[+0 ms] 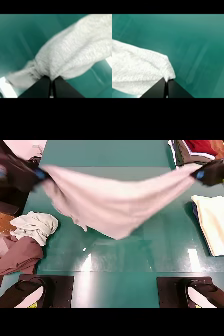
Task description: Fold the shirts.
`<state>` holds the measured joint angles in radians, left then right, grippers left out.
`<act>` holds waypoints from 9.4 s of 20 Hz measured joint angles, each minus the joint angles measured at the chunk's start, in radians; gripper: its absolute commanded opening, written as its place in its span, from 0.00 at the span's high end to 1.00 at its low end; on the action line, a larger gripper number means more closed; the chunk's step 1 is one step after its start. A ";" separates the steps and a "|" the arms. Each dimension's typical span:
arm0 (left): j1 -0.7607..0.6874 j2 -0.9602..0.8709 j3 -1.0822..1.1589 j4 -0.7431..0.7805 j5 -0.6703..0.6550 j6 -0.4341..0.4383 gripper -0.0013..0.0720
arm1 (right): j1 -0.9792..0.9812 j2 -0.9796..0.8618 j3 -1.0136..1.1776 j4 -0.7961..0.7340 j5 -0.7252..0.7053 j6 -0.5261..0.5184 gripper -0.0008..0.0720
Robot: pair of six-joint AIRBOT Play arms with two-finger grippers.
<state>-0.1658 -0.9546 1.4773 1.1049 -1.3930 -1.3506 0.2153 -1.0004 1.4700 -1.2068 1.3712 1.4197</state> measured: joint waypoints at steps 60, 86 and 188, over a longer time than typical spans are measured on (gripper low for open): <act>0.001 0.126 0.528 0.405 0.346 -0.014 0.95 | -0.228 0.003 0.531 0.002 -0.012 0.047 0.97; 0.001 -0.678 0.127 0.328 0.433 -0.031 0.39 | -0.207 -0.669 0.211 0.003 -0.095 0.029 0.96; 0.246 -0.202 0.080 -0.222 0.070 -0.028 0.95 | -0.271 -0.336 0.325 -0.148 0.295 0.114 0.97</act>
<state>0.0799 -1.1568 1.5574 0.8825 -1.3231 -1.3785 -0.0555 -1.3361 1.7947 -1.3552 1.6661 1.5337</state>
